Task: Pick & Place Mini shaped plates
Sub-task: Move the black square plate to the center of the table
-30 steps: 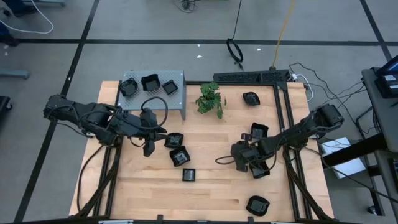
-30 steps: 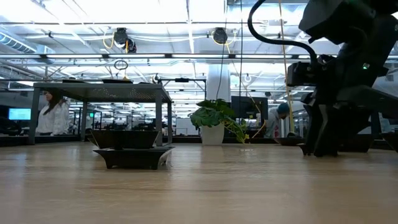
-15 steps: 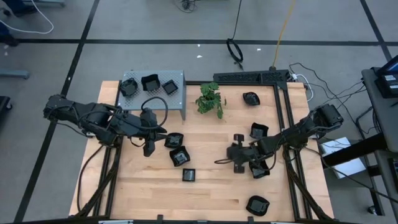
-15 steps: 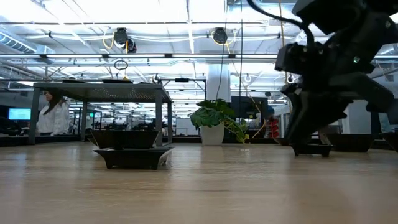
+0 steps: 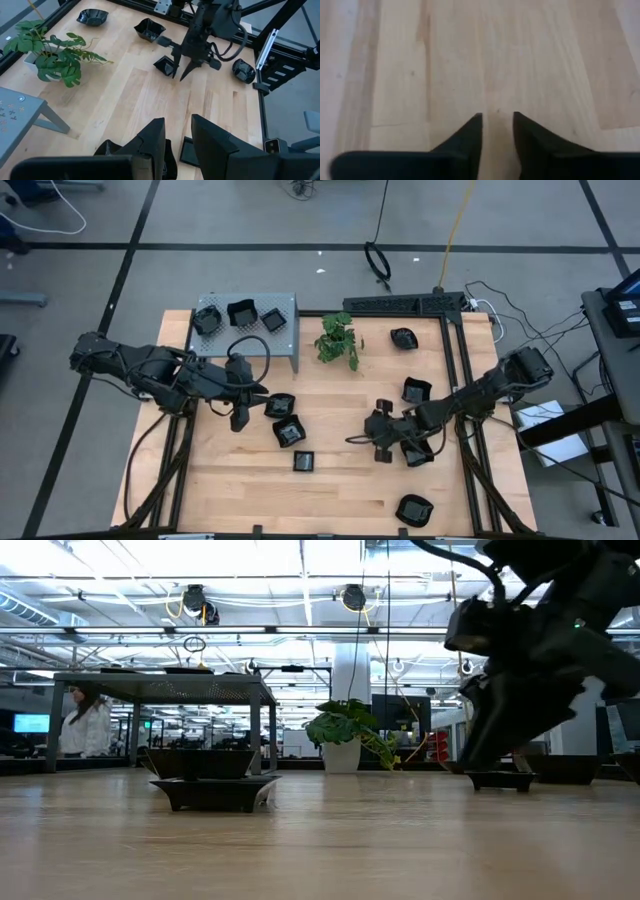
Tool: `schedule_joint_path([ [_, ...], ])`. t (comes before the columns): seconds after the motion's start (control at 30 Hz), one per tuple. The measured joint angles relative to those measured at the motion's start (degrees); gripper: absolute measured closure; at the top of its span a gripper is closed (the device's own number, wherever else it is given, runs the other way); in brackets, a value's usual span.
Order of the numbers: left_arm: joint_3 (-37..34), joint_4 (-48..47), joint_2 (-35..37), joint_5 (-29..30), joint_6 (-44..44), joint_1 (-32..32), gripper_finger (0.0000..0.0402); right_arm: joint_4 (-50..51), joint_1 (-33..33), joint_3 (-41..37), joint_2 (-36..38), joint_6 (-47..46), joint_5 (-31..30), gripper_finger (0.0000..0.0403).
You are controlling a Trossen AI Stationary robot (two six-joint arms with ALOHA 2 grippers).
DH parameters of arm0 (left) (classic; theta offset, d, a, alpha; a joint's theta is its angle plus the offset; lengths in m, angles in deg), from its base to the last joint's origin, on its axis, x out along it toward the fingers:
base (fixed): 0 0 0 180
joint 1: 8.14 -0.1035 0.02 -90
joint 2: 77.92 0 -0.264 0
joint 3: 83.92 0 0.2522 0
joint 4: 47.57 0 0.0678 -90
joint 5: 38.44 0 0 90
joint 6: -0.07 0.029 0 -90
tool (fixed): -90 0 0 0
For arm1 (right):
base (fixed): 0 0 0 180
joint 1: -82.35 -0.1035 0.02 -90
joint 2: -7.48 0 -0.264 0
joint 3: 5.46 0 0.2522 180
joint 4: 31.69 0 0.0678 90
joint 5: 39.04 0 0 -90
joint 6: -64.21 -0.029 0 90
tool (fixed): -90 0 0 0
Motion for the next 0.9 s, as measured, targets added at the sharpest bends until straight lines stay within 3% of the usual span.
schedule_joint_path([
  [0.13,0.0,0.0,0.0,0.0,0.0,0.0,0.0305,4.0,-1.3,0.0,0.0,-0.1,-0.7,0.025],
  [0.27,0.0,0.0,0.0,0.0,0.0,0.0,0.0305,6.7,-2.7,0.0,0.0,-0.1,-4.9,0.0229],
  [0.9,0.0,0.0,0.0,0.0,0.0,0.0,0.0305,7.5,-3.1,0.0,0.0,1.4,-6.6,0.0253],
])
